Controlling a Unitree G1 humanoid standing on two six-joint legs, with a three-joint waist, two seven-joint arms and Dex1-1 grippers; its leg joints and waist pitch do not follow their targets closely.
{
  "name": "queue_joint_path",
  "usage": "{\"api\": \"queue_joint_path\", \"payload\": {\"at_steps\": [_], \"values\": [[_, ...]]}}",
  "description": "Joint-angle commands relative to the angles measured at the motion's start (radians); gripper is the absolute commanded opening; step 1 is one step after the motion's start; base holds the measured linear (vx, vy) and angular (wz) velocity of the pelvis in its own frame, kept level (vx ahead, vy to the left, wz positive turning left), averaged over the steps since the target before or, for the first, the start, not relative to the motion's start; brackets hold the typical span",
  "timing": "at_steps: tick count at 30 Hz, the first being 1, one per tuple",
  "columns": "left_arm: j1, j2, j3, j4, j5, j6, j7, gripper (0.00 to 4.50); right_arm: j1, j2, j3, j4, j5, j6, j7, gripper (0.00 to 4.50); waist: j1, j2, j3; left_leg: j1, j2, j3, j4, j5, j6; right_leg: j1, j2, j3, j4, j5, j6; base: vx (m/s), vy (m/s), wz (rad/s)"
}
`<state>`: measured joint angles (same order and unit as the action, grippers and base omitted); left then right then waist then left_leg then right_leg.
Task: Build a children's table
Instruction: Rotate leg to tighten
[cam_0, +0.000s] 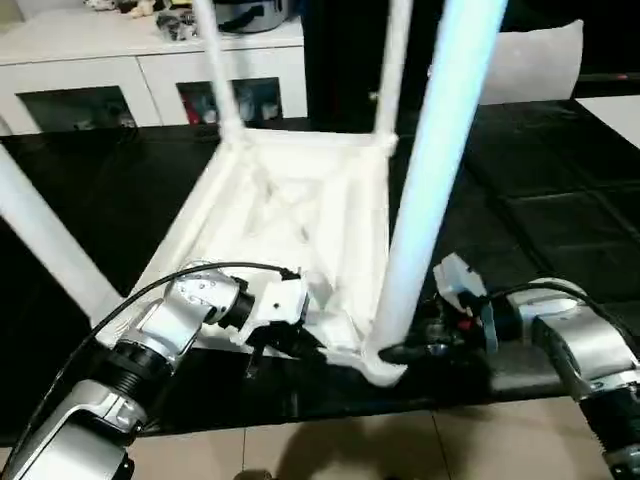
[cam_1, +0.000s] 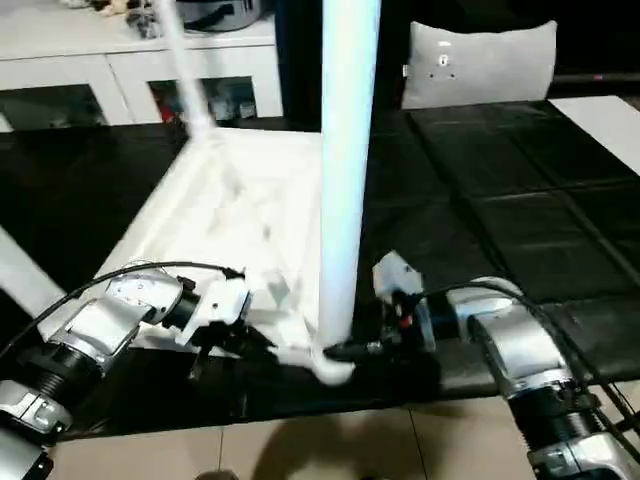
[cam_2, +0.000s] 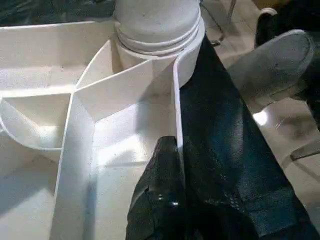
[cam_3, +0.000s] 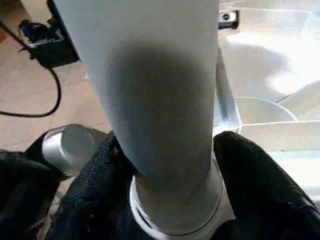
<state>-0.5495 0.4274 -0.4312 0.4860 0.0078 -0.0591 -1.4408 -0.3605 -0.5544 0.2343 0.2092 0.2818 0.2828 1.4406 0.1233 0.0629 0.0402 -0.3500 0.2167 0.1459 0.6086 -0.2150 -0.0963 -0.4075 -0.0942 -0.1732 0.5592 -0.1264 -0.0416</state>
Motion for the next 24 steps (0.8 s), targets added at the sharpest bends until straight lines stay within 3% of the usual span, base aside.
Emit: {"api": "queue_joint_path", "payload": {"at_steps": [1,4,11,13,16,18,19,21,22,23,24], "values": [[-0.027,-0.002,-0.018,-0.042,-0.01,-0.03,-0.048,0.0,-0.023,-0.007,0.014,0.001,0.008,0.01,0.018,2.42,-0.005,-0.02,-0.071,-0.005,0.012,0.015,-0.067,-0.124,0.098,0.065,-0.055,0.053,-0.073,-0.445,-0.041,0.0,0.0,0.0],[-0.026,-0.002,-0.017,-0.044,-0.012,-0.027,-0.049,0.0,-0.023,-0.008,0.015,0.0,0.015,0.019,0.026,2.1,-0.004,-0.021,-0.072,-0.005,0.01,0.015,-0.067,-0.122,0.095,0.066,-0.054,0.053,-0.073,-0.445,-0.037,0.0,0.0,0.0],[-0.007,-0.007,0.004,-0.058,-0.033,0.044,-0.027,0.0,-0.005,0.013,-0.009,-0.024,0.058,0.062,0.016,2.01,-0.006,-0.022,-0.072,-0.006,0.01,0.016,-0.067,-0.122,0.091,0.067,-0.053,0.051,-0.074,-0.449,-0.034,0.0,0.0,0.0],[-0.003,-0.017,0.019,-0.066,-0.041,0.089,0.006,0.0,0.0,0.048,-0.028,-0.032,0.064,0.084,-0.057,2.01,-0.01,-0.022,-0.07,-0.007,0.007,0.016,-0.067,-0.124,0.084,0.067,-0.053,0.048,-0.077,-0.463,-0.029,0.0,0.0,0.0],[-0.001,-0.037,0.042,-0.093,-0.035,0.195,0.086,0.0,-0.025,0.141,-0.065,0.013,-0.001,0.114,-0.298,2.01,-0.022,-0.019,-0.066,-0.004,0.001,0.017,-0.065,-0.143,0.067,0.063,-0.049,0.042,-0.087,-0.51,-0.008,0.0,0.0,0.0],[-0.001,-0.065,0.063,-0.109,-0.038,0.261,0.155,0.0,-0.052,0.21,-0.097,0.055,-0.036,0.142,-0.462,2.0,-0.041,-0.019,-0.062,-0.008,-0.005,0.013,-0.065,-0.168,0.047,0.067,-0.048,0.029,-0.095,-0.549,0.015,0.0,0.0,0.0],[-0.001,-0.08,0.072,-0.12,-0.042,0.295,0.187,0.0,-0.065,0.241,-0.109,0.071,-0.05,0.159,-0.534,2.0,-0.073,-0.015,-0.058,-0.009,-0.01,0.006,-0.059,-0.217,0.034,0.068,-0.047,0.008,-0.111,-0.6,0.05,0.0,0.0,0.0],[-0.003,-0.099,0.079,-0.121,-0.034,0.325,0.229,0.0,-0.076,0.275,-0.115,0.087,-0.07,0.173,-0.61,2.0,-0.11,-0.012,-0.057,-0.009,-0.01,0.001,-0.056,-0.269,0.038,0.074,-0.043,-0.008,-0.124,-0.613,0.082,0.0,0.0,0.0],[-0.013,-0.125,0.089,-0.107,-0.026,0.352,0.278,0.0,-0.092,0.316,-0.127,0.111,-0.091,0.188,-0.702,1.99,-0.123,0.001,-0.055,-0.002,-0.002,-0.002,-0.058,-0.293,0.042,0.074,-0.044,-0.014,-0.133,-0.605,0.082,0.0,0.0,0.0],[-0.014,-0.129,0.09,-0.105,-0.025,0.355,0.285,0.0,-0.094,0.322,-0.128,0.114,-0.093,0.19,-0.714,1.99,-0.136,0.004,-0.056,0.001,0.002,-0.005,-0.059,-0.31,0.043,0.076,-0.047,-0.021,-0.133,-0.589,0.072,0.0,0.0,0.0],[-0.026,-0.166,0.108,-0.085,-0.014,0.386,0.353,0.0,-0.113,0.368,-0.145,0.14,-0.115,0.208,-0.818,1.99,-0.153,0.011,-0.056,-0.013,0.018,-0.019,-0.07,-0.346,0.04,0.097,-0.05,-0.023,-0.122,-0.556,0.074,0.0,0.0,0.0]]}}
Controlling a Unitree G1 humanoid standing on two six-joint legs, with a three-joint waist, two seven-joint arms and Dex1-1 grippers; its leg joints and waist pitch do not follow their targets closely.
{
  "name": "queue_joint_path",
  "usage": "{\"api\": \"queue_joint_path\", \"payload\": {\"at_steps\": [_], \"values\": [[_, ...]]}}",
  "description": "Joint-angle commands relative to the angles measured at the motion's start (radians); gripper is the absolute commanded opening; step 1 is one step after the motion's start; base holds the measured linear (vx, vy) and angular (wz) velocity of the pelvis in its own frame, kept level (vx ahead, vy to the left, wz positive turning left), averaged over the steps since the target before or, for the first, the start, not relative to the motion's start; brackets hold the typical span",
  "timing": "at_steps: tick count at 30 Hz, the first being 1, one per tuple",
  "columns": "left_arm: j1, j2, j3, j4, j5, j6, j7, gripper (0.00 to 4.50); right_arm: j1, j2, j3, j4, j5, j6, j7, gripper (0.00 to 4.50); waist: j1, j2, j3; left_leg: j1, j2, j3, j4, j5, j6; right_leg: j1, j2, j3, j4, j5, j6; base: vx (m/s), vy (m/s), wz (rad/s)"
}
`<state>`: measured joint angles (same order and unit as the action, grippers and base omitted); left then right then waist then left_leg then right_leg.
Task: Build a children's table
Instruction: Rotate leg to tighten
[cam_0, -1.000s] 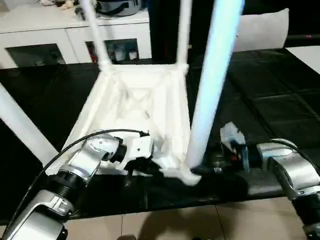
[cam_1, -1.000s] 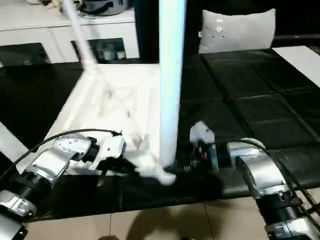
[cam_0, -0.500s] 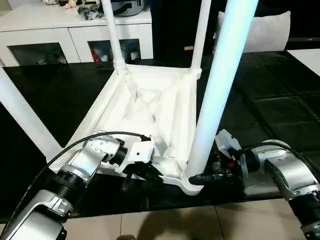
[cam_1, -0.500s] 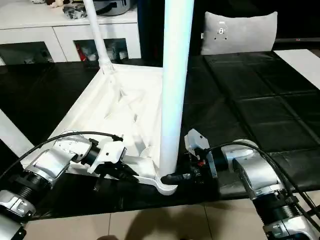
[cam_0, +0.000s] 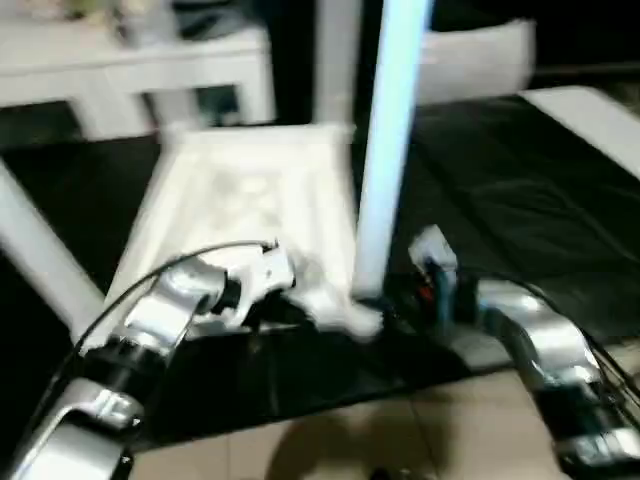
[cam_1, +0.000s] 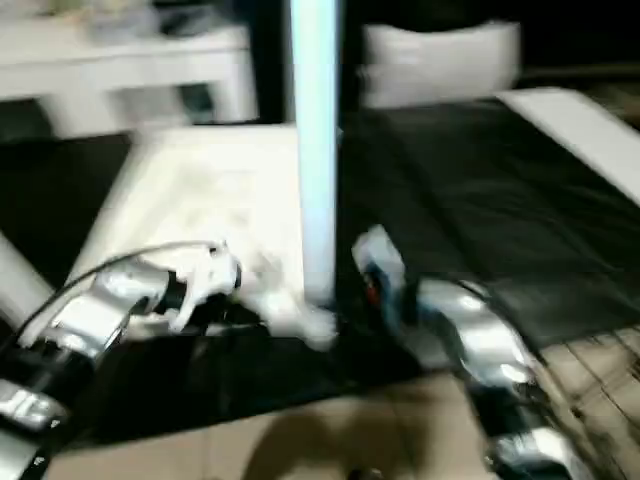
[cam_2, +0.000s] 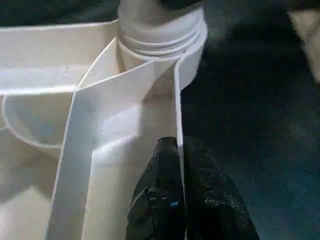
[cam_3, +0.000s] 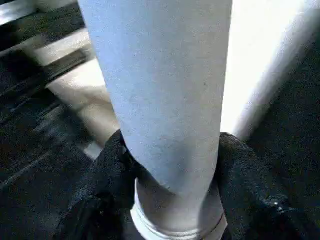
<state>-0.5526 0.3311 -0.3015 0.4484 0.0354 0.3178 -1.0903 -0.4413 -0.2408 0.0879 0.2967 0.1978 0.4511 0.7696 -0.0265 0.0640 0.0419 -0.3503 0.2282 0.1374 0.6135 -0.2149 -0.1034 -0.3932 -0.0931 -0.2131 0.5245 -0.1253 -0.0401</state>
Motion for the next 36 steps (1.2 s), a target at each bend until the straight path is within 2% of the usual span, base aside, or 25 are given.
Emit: {"api": "queue_joint_path", "payload": {"at_steps": [1,2,3,4,5,6,7,8,9,10,13,14,15,17,18,19,20,21,22,23,25,30,32,36], "values": [[-0.033,-0.098,-0.009,-0.032,-0.032,0.034,0.057,0.0,-0.044,0.085,-0.008,0.068,-0.047,0.052,-0.218,1.99,-0.016,0.01,-0.053,-0.008,0.022,-0.016,-0.084,-0.394,0.045,0.078,-0.051,0.022,-0.081,-0.531,0.059,0.0,0.0,0.0],[-0.042,-0.123,-0.001,-0.015,-0.023,0.042,0.103,0.0,-0.053,0.109,-0.016,0.087,-0.052,0.05,-0.263,1.99,-0.019,0.014,-0.054,0.0,0.018,-0.016,-0.082,-0.415,0.041,0.076,-0.051,0.022,-0.082,-0.536,0.058,0.0,0.0,0.0],[-0.051,-0.147,0.007,-0.001,-0.015,0.052,0.15,0.0,-0.058,0.128,-0.021,0.1,-0.063,0.042,-0.296,1.99,-0.032,0.008,-0.05,0.012,0.003,-0.008,-0.071,-0.428,0.038,0.064,-0.053,0.016,-0.095,-0.575,0.058,0.0,0.0,0.0],[-0.06,-0.17,0.014,0.013,-0.012,0.056,0.184,0.0,-0.063,0.143,-0.024,0.116,-0.067,0.019,-0.312,1.99,-0.036,0.005,-0.048,0.017,-0.007,-0.004,-0.064,-0.425,0.037,0.059,-0.051,0.007,-0.106,-0.603,0.064,0.0,0.0,0.0],[-0.068,-0.194,0.022,0.021,-0.01,0.064,0.219,0.0,-0.067,0.157,-0.025,0.131,-0.073,-0.009,-0.328,1.99,-0.038,0.008,-0.051,0.029,-0.018,0.004,-0.052,-0.403,0.041,0.054,-0.06,0.0,-0.12,-0.624,0.069,0.0,0.0,0.0],[-0.068,-0.195,0.022,0.021,-0.011,0.065,0.221,0.0,-0.067,0.158,-0.025,0.131,-0.073,-0.01,-0.329,2.33,-0.045,0.005,-0.05,0.021,-0.018,0.0,-0.054,-0.401,0.046,0.059,-0.057,-0.006,-0.116,-0.613,0.071,0.0,0.0,0.0],[-0.071,-0.201,0.023,0.019,-0.009,0.065,0.23,0.0,-0.065,0.161,-0.031,0.127,-0.066,-0.015,-0.328,2.53,-0.047,0.01,-0.057,0.005,-0.002,-0.013,-0.068,-0.396,0.057,0.074,-0.059,0.01,-0.097,-0.56,0.071,0.0,0.0,0.0],[-0.071,-0.201,0.023,0.018,-0.009,0.064,0.23,0.0,-0.063,0.161,-0.033,0.123,-0.061,-0.015,-0.325,2.67,-0.047,0.01,-0.057,0.005,-0.002,-0.013,-0.068,-0.396,0.057,0.074,-0.059,0.01,-0.097,-0.56,0.071,0.0,0.0,0.0],[-0.073,-0.198,0.022,0.017,-0.004,0.055,0.23,0.0,-0.049,0.153,-0.042,0.093,-0.036,-0.027,-0.279,2.69,-0.051,0.007,-0.058,-0.002,-0.015,-0.01,-0.065,-0.357,0.061,0.073,-0.064,0.016,-0.094,-0.532,0.041,0.0,0.0,0.0],[-0.073,-0.195,0.022,0.016,-0.002,0.054,0.232,0.0,-0.042,0.147,-0.038,0.08,-0.036,-0.036,-0.264,2.69,-0.049,0.009,-0.059,-0.005,-0.017,-0.009,-0.064,-0.339,0.064,0.074,-0.065,0.017,-0.093,-0.526,0.035,0.0,0.0,0.0],[-0.066,-0.172,0.018,0.012,0.006,0.043,0.213,0.0,-0.009,0.107,-0.032,0.034,-0.025,-0.057,-0.19,3.08,-0.034,0.005,-0.066,-0.015,-0.016,-0.006,-0.067,-0.239,0.086,0.079,-0.065,0.03,-0.08,-0.451,-0.003,0.0,0.0,0.0],[-0.063,-0.167,0.018,0.013,0.009,0.045,0.211,0.0,-0.001,0.095,-0.03,0.025,-0.021,-0.067,-0.169,3.1,-0.026,0.006,-0.069,-0.019,-0.012,-0.007,-0.068,-0.205,0.096,0.08,-0.065,0.037,-0.07,-0.406,-0.023,0.0,0.0,0.0],[-0.06,-0.159,0.015,0.013,0.013,0.042,0.202,0.0,0.01,0.077,-0.024,0.011,-0.017,-0.078,-0.138,3.13,-0.019,0.002,-0.068,-0.02,-0.012,-0.005,-0.068,-0.185,0.105,0.079,-0.063,0.041,-0.065,-0.384,-0.039,0.0,0.0,0.0],[-0.052,-0.143,0.009,0.011,0.013,0.022,0.179,0.0,0.031,0.039,-0.013,-0.018,-0.003,-0.089,-0.071,3.41,-0.004,0.002,-0.07,-0.02,-0.013,-0.004,-0.067,-0.164,0.107,0.08,-0.063,0.046,-0.059,-0.378,-0.044,0.0,0.0,0.0],[-0.042,-0.116,0.0,0.008,0.012,-0.008,0.141,0.0,0.058,-0.021,-0.001,-0.055,0.018,-0.099,0.024,3.52,0.0,0.002,-0.07,-0.018,-0.013,-0.003,-0.067,-0.164,0.112,0.08,-0.062,0.047,-0.061,-0.379,-0.044,0.0,0.0,0.0],[-0.038,-0.101,-0.005,0.008,0.012,-0.022,0.12,0.0,0.07,-0.052,0.004,-0.071,0.027,-0.102,0.07,3.59,0.019,0.005,-0.073,-0.017,-0.012,-0.002,-0.067,-0.151,0.127,0.082,-0.062,0.052,-0.056,-0.36,-0.043,0.0,0.0,0.0],[-0.036,-0.089,-0.01,0.01,0.013,-0.035,0.102,0.0,0.08,-0.077,0.008,-0.081,0.03,-0.108,0.107,3.59,0.025,0.003,-0.074,-0.018,-0.01,-0.002,-0.068,-0.141,0.131,0.082,-0.061,0.055,-0.053,-0.347,-0.043,0.0,0.0,0.0],[-0.034,-0.078,-0.015,0.014,0.014,-0.055,0.084,0.0,0.086,-0.098,0.01,-0.087,0.032,-0.107,0.136,3.82,0.029,0.004,-0.074,-0.017,-0.009,-0.001,-0.069,-0.133,0.135,0.08,-0.06,0.057,-0.051,-0.338,-0.049,0.0,0.0,0.0],[-0.032,-0.06,-0.023,0.018,0.014,-0.078,0.048,0.0,0.098,-0.136,0.015,-0.099,0.038,-0.106,0.192,3.82,0.044,0.008,-0.075,-0.019,-0.007,-0.002,-0.068,-0.109,0.133,0.079,-0.059,0.058,-0.046,-0.324,-0.057,0.0,0.0,0.0],[-0.032,-0.06,-0.023,0.018,0.014,-0.078,0.048,0.0,0.098,-0.136,0.015,-0.099,0.038,-0.106,0.192,3.93,0.047,0.006,-0.075,-0.018,-0.007,-0.001,-0.068,-0.107,0.131,0.078,-0.058,0.059,-0.046,-0.326,-0.057,0.0,0.0,0.0],[-0.03,-0.043,-0.034,0.019,0.012,-0.1,0.01,0.0,0.105,-0.171,0.02,-0.105,0.041,-0.112,0.24,4.09,0.064,0.003,-0.074,-0.016,-0.007,0.005,-0.069,-0.108,0.122,0.075,-0.056,0.063,-0.046,-0.349,-0.055,0.0,0.0,0.0],[-0.032,0.02,-0.075,0.025,0.007,-0.204,-0.126,0.0,0.104,-0.252,0.032,-0.105,0.062,-0.143,0.386,4.09,0.079,0.005,-0.074,-0.009,-0.003,0.008,-0.071,-0.131,0.121,0.069,-0.055,0.067,-0.045,-0.358,-0.064,0.0,0.0,0.0],[-0.031,0.043,-0.092,0.024,-0.001,-0.242,-0.185,0.0,0.101,-0.283,0.047,-0.106,0.079,-0.156,0.457,4.09,0.09,0.004,-0.074,-0.008,-0.001,0.009,-0.071,-0.135,0.124,0.067,-0.054,0.069,-0.044,-0.364,-0.063,0.0,0.0,0.0],[-0.02,0.086,-0.133,0.017,0.005,-0.312,-0.281,0.0,0.077,-0.308,0.072,-0.078,0.064,-0.187,0.517,4.09,0.108,0.001,-0.077,-0.007,0.004,0.008,-0.072,-0.11,0.122,0.065,-0.057,0.073,-0.035,-0.339,-0.078,0.0,0.0,0.0]]}}
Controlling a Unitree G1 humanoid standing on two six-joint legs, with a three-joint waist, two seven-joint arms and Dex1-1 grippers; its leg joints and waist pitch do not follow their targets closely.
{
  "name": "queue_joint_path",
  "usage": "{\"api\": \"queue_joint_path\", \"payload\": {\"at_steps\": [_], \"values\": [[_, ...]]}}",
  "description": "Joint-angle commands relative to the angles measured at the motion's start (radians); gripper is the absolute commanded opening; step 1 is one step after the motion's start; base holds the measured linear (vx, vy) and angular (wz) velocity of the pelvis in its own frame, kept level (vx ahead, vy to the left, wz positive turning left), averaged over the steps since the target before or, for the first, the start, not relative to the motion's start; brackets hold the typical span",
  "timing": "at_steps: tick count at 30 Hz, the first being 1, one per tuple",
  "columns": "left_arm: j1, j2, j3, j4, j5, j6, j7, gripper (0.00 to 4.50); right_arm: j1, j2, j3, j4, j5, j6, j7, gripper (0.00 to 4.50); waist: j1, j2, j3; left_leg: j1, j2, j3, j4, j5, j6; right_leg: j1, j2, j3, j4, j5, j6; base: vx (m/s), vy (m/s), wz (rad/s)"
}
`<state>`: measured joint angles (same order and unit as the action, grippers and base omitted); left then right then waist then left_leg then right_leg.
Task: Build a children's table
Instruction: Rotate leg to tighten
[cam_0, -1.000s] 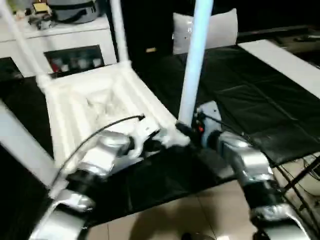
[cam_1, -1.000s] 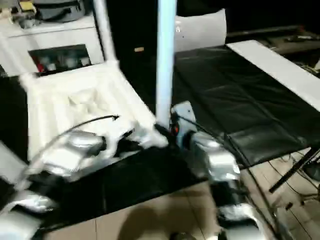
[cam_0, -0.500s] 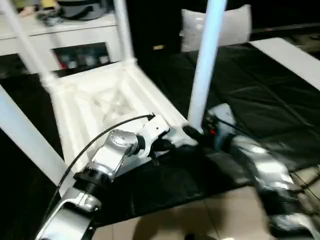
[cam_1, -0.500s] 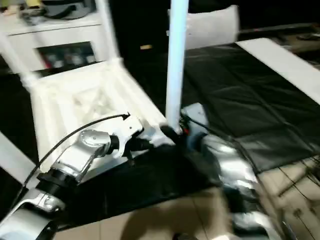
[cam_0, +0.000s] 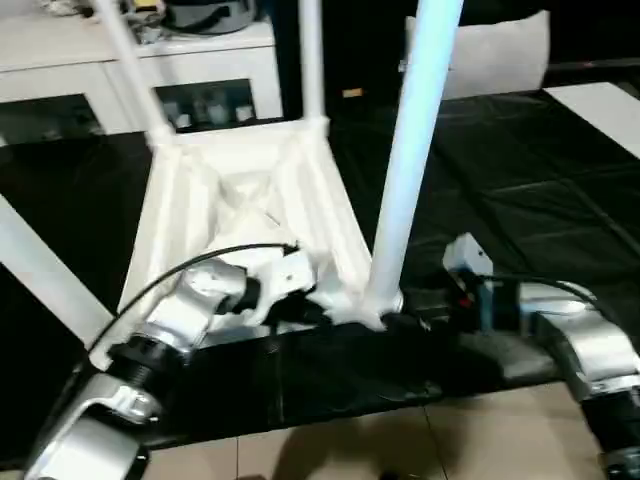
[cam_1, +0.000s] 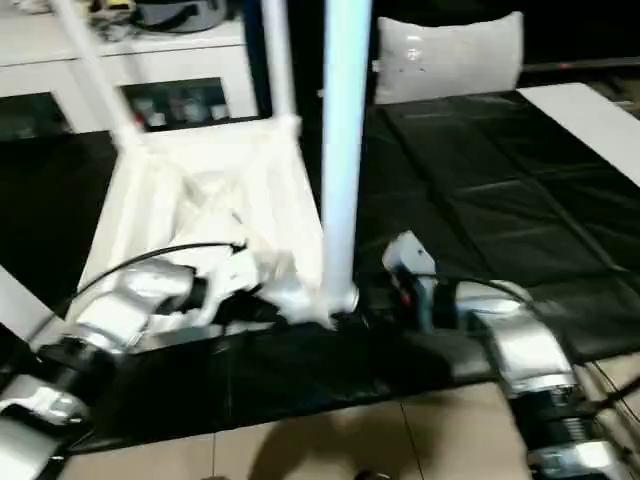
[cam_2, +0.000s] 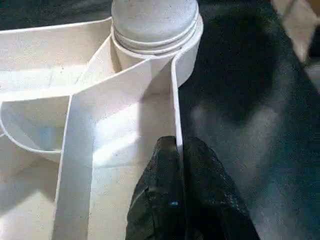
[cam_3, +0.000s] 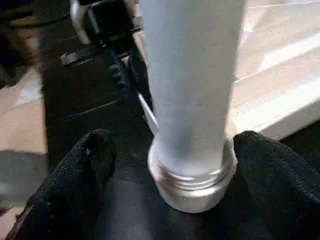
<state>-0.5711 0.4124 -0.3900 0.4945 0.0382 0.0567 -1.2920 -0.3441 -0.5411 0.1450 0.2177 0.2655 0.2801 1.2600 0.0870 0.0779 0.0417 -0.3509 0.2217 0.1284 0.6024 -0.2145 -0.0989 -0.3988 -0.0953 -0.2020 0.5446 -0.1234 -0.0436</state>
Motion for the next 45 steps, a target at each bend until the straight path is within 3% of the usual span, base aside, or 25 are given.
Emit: {"api": "queue_joint_path", "payload": {"at_steps": [1,4,10,18,20,22,25,27,37,38,40,41,42,43,45], "values": [[0.0,0.009,-0.048,-0.031,0.002,-0.058,-0.089,0.0,-0.024,-0.007,0.017,0.004,-0.003,-0.017,0.032,4.09,0.004,-0.014,-0.077,-0.005,0.013,0.02,-0.061,-0.105,0.116,0.068,-0.056,0.064,-0.054,-0.339,-0.079,0.0,0.0,0.0],[0.01,0.031,-0.065,-0.05,-0.006,-0.088,-0.144,0.0,-0.043,-0.005,0.027,0.02,0.01,-0.015,0.081,4.09,0.012,-0.015,-0.079,-0.003,0.016,0.019,-0.062,-0.108,0.112,0.068,-0.057,0.066,-0.05,-0.335,-0.085,0.0,0.0,0.0],[0.01,0.045,-0.079,-0.053,-0.015,-0.12,-0.193,0.0,-0.055,-0.014,0.059,0.031,0.031,-0.008,0.166,3.56,0.027,-0.019,-0.078,-0.003,0.015,0.024,-0.062,-0.109,0.107,0.067,-0.057,0.07,-0.051,-0.355,-0.079,0.0,0.0,0.0],[0.011,0.035,-0.091,-0.063,-0.025,-0.128,-0.216,0.0,-0.066,0.011,0.083,0.054,0.04,-0.001,0.209,2.77,0.028,-0.026,-0.078,-0.003,0.009,0.031,-0.062,-0.111,0.099,0.063,-0.052,0.074,-0.055,-0.392,-0.059,0.0,0.0,0.0],[0.011,0.036,-0.092,-0.063,-0.027,-0.129,-0.219,0.0,-0.067,0.014,0.086,0.059,0.043,0.003,0.218,2.77,0.028,-0.025,-0.078,-0.003,0.008,0.032,-0.062,-0.106,0.103,0.062,-0.051,0.077,-0.054,-0.394,-0.061,0.0,0.0,0.0],[0.011,0.036,-0.093,-0.063,-0.027,-0.129,-0.222,0.0,-0.068,0.013,0.087,0.062,0.045,0.007,0.225,2.4,0.029,-0.025,-0.078,-0.004,0.009,0.031,-0.061,-0.101,0.104,0.063,-0.051,0.079,-0.052,-0.39,-0.061,0.0,0.0,0.0],[0.013,0.042,-0.092,-0.06,-0.031,-0.13,-0.227,0.0,-0.068,0.017,0.088,0.071,0.048,0.007,0.232,2.37,0.03,-0.025,-0.078,-0.006,0.006,0.032,-0.06,-0.099,0.105,0.062,-0.051,0.08,-0.051,-0.396,-0.06,0.0,0.0,0.0],[0.013,0.043,-0.091,-0.058,-0.032,-0.129,-0.227,0.0,-0.068,0.019,0.088,0.071,0.049,0.007,0.233,2.1,0.03,-0.026,-0.077,-0.005,0.005,0.033,-0.06,-0.103,0.103,0.062,-0.05,0.079,-0.054,-0.41,-0.054,0.0,0.0,0.0],[0.038,0.027,-0.065,-0.09,-0.051,-0.039,-0.17,0.0,-0.024,0.05,0.072,0.018,0.088,0.048,0.2,1.98,0.027,-0.026,-0.076,-0.005,0.004,0.033,-0.061,-0.11,0.096,0.061,-0.049,0.077,-0.057,-0.427,-0.045,0.0,0.0,0.0],[0.044,0.009,-0.051,-0.099,-0.054,0.003,-0.126,0.0,-0.018,0.077,0.057,0.015,0.082,0.06,0.132,1.98,0.025,-0.022,-0.076,-0.005,0.005,0.033,-0.061,-0.109,0.092,0.059,-0.049,0.078,-0.056,-0.428,-0.046,0.0,0.0,0.0],[0.061,-0.031,-0.025,-0.14,-0.074,0.103,-0.049,0.0,-0.013,0.147,0.031,0.026,0.038,0.079,-0.055,1.98,0.02,-0.026,-0.072,-0.005,0.002,0.033,-0.063,-0.118,0.08,0.061,-0.048,0.073,-0.061,-0.449,-0.038,0.0,0.0,0.0],[0.061,-0.031,-0.025,-0.14,-0.074,0.103,-0.049,0.0,-0.013,0.147,0.031,0.026,0.038,0.079,-0.055,1.98,0.014,-0.026,-0.066,-0.001,-0.004,0.035,-0.062,-0.142,0.068,0.055,-0.046,0.067,-0.073,-0.503,-0.019,0.0,0.0,0.0],[0.069,-0.065,-0.011,-0.166,-0.087,0.155,-0.002,0.0,-0.017,0.196,0.015,0.049,0.006,0.072,-0.169,1.98,0.003,-0.026,-0.063,0.0,-0.013,0.035,-0.058,-0.175,0.06,0.057,-0.044,0.057,-0.084,-0.563,0.013,0.0,0.0,0.0],[0.07,-0.07,-0.009,-0.17,-0.089,0.163,0.005,0.0,-0.017,0.203,0.013,0.052,0.001,0.072,-0.184,1.98,-0.005,-0.026,-0.061,0.001,-0.012,0.035,-0.057,-0.19,0.055,0.055,-0.045,0.054,-0.088,-0.582,0.026,0.0,0.0,0.0],[0.072,-0.095,0.001,-0.18,-0.094,0.193,0.043,0.0,-0.02,0.232,0.007,0.065,-0.018,0.063,-0.247,1.98,-0.033,-0.025,-0.055,0.004,-0.02,0.03,-0.049,-0.241,0.048,0.053,-0.039,0.028,-0.111,-0.644,0.074,0.0,0.0,0.0]]}}
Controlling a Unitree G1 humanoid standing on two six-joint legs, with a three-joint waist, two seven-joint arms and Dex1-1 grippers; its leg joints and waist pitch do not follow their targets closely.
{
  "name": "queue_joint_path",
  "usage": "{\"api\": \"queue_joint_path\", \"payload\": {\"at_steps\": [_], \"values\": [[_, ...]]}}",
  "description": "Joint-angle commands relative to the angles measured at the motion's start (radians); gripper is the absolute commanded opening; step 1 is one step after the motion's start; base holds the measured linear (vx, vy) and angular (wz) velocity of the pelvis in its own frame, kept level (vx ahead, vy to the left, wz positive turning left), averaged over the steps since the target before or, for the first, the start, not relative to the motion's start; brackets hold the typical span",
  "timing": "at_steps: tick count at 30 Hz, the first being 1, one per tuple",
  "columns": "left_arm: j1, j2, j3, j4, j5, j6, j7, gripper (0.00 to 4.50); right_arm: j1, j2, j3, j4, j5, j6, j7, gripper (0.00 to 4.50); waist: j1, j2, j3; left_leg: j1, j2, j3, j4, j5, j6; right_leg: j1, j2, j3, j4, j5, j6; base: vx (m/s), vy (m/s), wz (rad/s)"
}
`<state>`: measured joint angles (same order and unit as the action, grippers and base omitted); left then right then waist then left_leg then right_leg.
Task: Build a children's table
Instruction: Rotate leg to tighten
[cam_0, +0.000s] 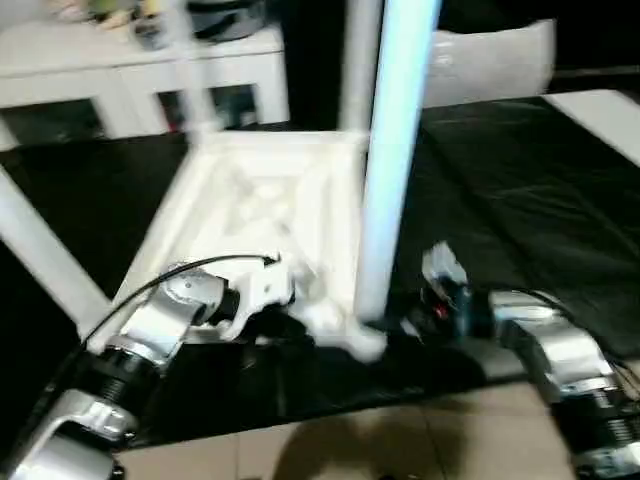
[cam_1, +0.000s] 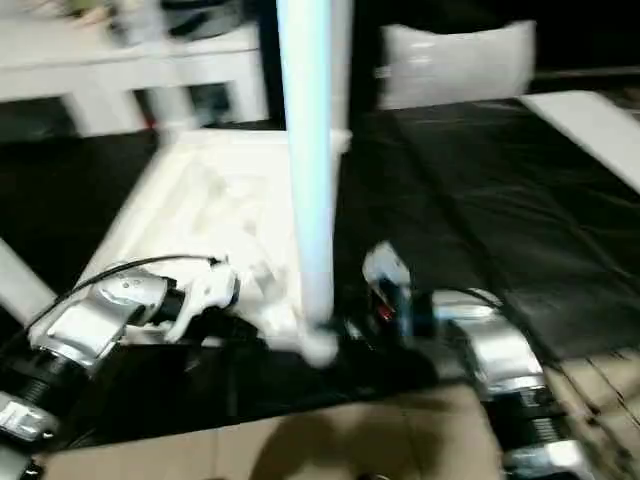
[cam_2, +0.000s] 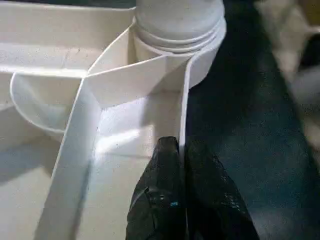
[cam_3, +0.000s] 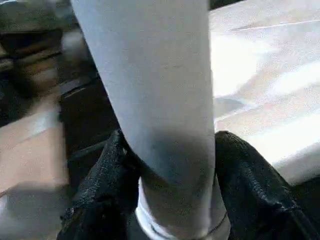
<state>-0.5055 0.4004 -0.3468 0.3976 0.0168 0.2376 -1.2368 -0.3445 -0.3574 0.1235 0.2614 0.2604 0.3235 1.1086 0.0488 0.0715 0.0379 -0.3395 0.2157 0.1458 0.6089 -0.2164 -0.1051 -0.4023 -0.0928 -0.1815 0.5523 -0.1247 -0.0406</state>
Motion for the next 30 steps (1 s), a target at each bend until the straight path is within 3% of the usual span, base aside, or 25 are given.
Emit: {"api": "queue_joint_path", "payload": {"at_steps": [1,2,3,4,5,6,7,8,9,10,11,12,13,14,15,16,17,18,19,21,22,26,28,30], "values": [[-0.004,-0.135,-0.03,-0.071,-0.068,0.04,0.057,0.0,-0.038,0.105,0.009,0.061,-0.041,0.0,-0.217,1.98,-0.016,-0.014,-0.053,-0.006,-0.017,0.01,-0.05,-0.272,0.058,0.06,-0.037,-0.01,-0.131,-0.661,0.108,0.0,0.0,0.0],[-0.007,-0.144,-0.028,-0.067,-0.067,0.044,0.069,0.0,-0.041,0.115,0.006,0.069,-0.046,-0.004,-0.239,1.98,-0.045,-0.008,-0.05,-0.011,-0.009,0.005,-0.049,-0.303,0.06,0.068,-0.035,-0.029,-0.142,-0.651,0.124,0.0,0.0,0.0],[-0.007,-0.144,-0.028,-0.067,-0.067,0.044,0.069,0.0,-0.041,0.115,0.006,0.069,-0.046,-0.004,-0.239,1.97,-0.054,0.004,-0.052,-0.007,0.002,-0.003,-0.054,-0.333,0.059,0.076,-0.038,-0.038,-0.141,-0.635,0.121,0.0,0.0,0.0],[-0.012,-0.165,-0.025,-0.059,-0.062,0.054,0.095,0.0,-0.051,0.139,-0.005,0.086,-0.053,-0.004,-0.289,1.97,-0.072,0.015,-0.05,-0.026,0.049,-0.031,-0.087,-0.424,0.065,0.109,-0.046,-0.025,-0.099,-0.554,0.105,0.0,0.0,0.0],[-0.014,-0.17,-0.024,-0.056,-0.061,0.056,0.102,0.0,-0.054,0.145,-0.007,0.091,-0.054,-0.004,-0.301,1.96,-0.072,0.021,-0.052,-0.034,0.081,-0.047,-0.109,-0.475,0.067,0.12,-0.053,0.006,-0.044,-0.476,0.082,0.0,0.0,0.0],[-0.021,-0.187,-0.022,-0.045,-0.055,0.06,0.123,0.0,-0.063,0.163,-0.014,0.105,-0.059,-0.004,-0.338,1.96,-0.079,-0.009,-0.039,-0.01,0.071,-0.043,-0.123,-0.57,0.039,0.091,-0.062,0.057,-0.04,-0.448,0.03,0.0,0.0,0.0],[-0.038,-0.224,-0.015,-0.025,-0.041,0.069,0.177,0.0,-0.084,0.202,-0.03,0.133,-0.076,0.001,-0.428,1.96,-0.09,-0.04,-0.025,0.066,-0.049,0.02,0.0,-0.454,0.027,-0.01,-0.044,-0.031,-0.174,-0.833,0.125,0.0,0.0,0.0],[-0.057,-0.264,-0.002,-0.001,-0.029,0.077,0.243,0.0,-0.109,0.237,-0.043,0.164,-0.102,-0.003,-0.526,1.96,-0.113,-0.039,-0.012,0.095,-0.072,0.037,0.053,-0.416,0.041,-0.047,-0.03,-0.1,-0.229,-0.953,0.173,0.0,0.0,0.0],[-0.057,-0.264,-0.002,-0.001,-0.029,0.077,0.243,0.0,-0.109,0.237,-0.043,0.164,-0.102,-0.003,-0.526,1.96,-0.14,-0.028,-0.025,0.064,-0.067,0.033,0.057,-0.412,0.051,-0.011,-0.013,-0.153,-0.23,-0.939,0.231,0.0,0.0,0.0],[-0.068,-0.292,0.008,0.01,-0.02,0.09,0.289,0.0,-0.129,0.265,-0.052,0.19,-0.129,-0.005,-0.608,1.96,-0.144,0.011,-0.039,-0.055,0.037,-0.034,-0.024,-0.457,0.051,0.153,-0.05,-0.127,-0.087,-0.683,0.254,-0.002,0.025,-0.45],[-0.079,-0.317,0.021,0.017,-0.015,0.104,0.332,0.0,-0.142,0.283,-0.061,0.207,-0.146,-0.009,-0.659,1.96,-0.062,0.022,-0.034,-0.088,0.118,-0.086,-0.134,-0.623,0.025,0.15,-0.073,0.065,0.132,-0.281,0.044,0.052,0.053,-0.25],[-0.088,-0.332,0.033,0.027,-0.009,0.106,0.368,0.0,-0.147,0.288,-0.064,0.215,-0.154,-0.024,-0.673,1.96,-0.039,0.042,-0.031,-0.03,0.095,-0.048,-0.158,-0.641,0.041,0.085,-0.035,0.078,0.146,-0.224,0.012,0.052,0.053,-0.25],[-0.093,-0.339,0.04,0.032,-0.006,0.107,0.386,0.0,-0.147,0.289,-0.069,0.216,-0.157,-0.036,-0.677,1.96,-0.09,-0.056,-0.044,-0.011,-0.011,-0.044,-0.038,-0.49,0.008,0.091,-0.084,0.103,0.021,-0.635,0.092,0.006,-0.01,-0.19],[-0.093,-0.339,0.04,0.032,-0.006,0.107,0.386,0.0,-0.147,0.289,-0.069,0.216,-0.157,-0.036,-0.677,1.96,-0.035,-0.061,-0.046,-0.009,-0.062,0.003,0.032,-0.192,0.02,0.036,-0.11,0.113,-0.051,-0.933,0.159,0.036,-0.011,-0.34],[-0.095,-0.326,0.034,0.04,0.013,0.091,0.392,0.0,-0.129,0.282,-0.089,0.2,-0.129,-0.062,-0.64,2.5,-0.036,-0.077,-0.052,-0.056,-0.054,-0.011,0.023,-0.114,0.039,0.076,-0.116,0.12,-0.029,-0.877,0.154,0.036,-0.011,-0.34],[-0.092,-0.309,0.024,0.042,0.025,0.077,0.382,0.0,-0.114,0.269,-0.098,0.184,-0.111,-0.071,-0.605,2.64,-0.017,-0.053,-0.067,-0.088,-0.037,-0.029,-0.015,0.036,0.047,0.102,-0.089,0.116,0.009,-0.544,0.087,0.071,-0.021,-0.13],[-0.089,-0.294,0.019,0.043,0.032,0.067,0.375,0.0,-0.1,0.255,-0.103,0.17,-0.097,-0.079,-0.573,2.64,-0.018,-0.041,-0.078,-0.065,-0.031,-0.029,-0.011,0.149,0.068,0.078,-0.054,0.11,0.04,-0.188,-0.005,0.057,-0.014,0.0],[-0.089,-0.294,0.019,0.043,0.032,0.067,0.375,0.0,-0.1,0.255,-0.103,0.17,-0.097,-0.079,-0.573,2.7,-0.024,-0.035,-0.08,-0.067,-0.03,-0.032,-0.008,0.213,0.077,0.084,-0.047,0.105,0.057,-0.043,-0.06,0.057,-0.014,0.0],[-0.085,-0.271,0.017,0.055,0.048,0.041,0.363,0.0,-0.079,0.22,-0.105,0.15,-0.088,-0.103,-0.511,2.84,-0.014,-0.024,-0.083,-0.054,-0.027,-0.027,-0.005,0.285,0.129,0.08,-0.037,0.096,0.063,0.173,-0.18,0.0,0.0,0.0],[-0.085,-0.258,0.017,0.063,0.058,0.03,0.353,0.0,-0.067,0.198,-0.104,0.141,-0.087,-0.117,-0.481,3.08,-0.006,-0.026,-0.082,-0.053,-0.026,-0.023,-0.008,0.259,0.161,0.082,-0.038,0.096,0.06,0.184,-0.221,0.0,0.0,0.0],[-0.082,-0.241,0.014,0.067,0.066,0.013,0.339,0.0,-0.054,0.167,-0.097,0.13,-0.086,-0.129,-0.439,3.12,0.001,-0.022,-0.081,-0.048,-0.021,-0.021,-0.011,0.218,0.182,0.08,-0.042,0.096,0.055,0.14,-0.242,0.0,0.0,0.0],[-0.075,-0.204,0.005,0.066,0.065,-0.022,0.293,0.0,-0.03,0.1,-0.089,0.101,-0.072,-0.152,-0.335,3.3,0.014,-0.021,-0.072,-0.042,-0.003,-0.019,-0.025,0.094,0.173,0.081,-0.05,0.096,0.033,-0.053,-0.227,0.0,0.0,0.0],[-0.071,-0.174,-0.009,0.063,0.062,-0.044,0.254,0.0,-0.018,0.06,-0.092,0.077,-0.05,-0.152,-0.263,3.6,0.018,-0.022,-0.071,-0.04,-0.003,-0.018,-0.028,0.058,0.164,0.08,-0.051,0.099,0.029,-0.086,-0.22,0.0,0.0,0.0],[-0.066,-0.135,-0.03,0.066,0.063,-0.098,0.192,0.0,-0.005,-0.001,-0.086,0.042,-0.022,-0.141,-0.156,3.64,0.021,-0.022,-0.069,-0.042,-0.003,-0.017,-0.033,0.031,0.156,0.081,-0.051,0.099,0.025,-0.114,-0.212,0.0,0.0,0.0]]}}
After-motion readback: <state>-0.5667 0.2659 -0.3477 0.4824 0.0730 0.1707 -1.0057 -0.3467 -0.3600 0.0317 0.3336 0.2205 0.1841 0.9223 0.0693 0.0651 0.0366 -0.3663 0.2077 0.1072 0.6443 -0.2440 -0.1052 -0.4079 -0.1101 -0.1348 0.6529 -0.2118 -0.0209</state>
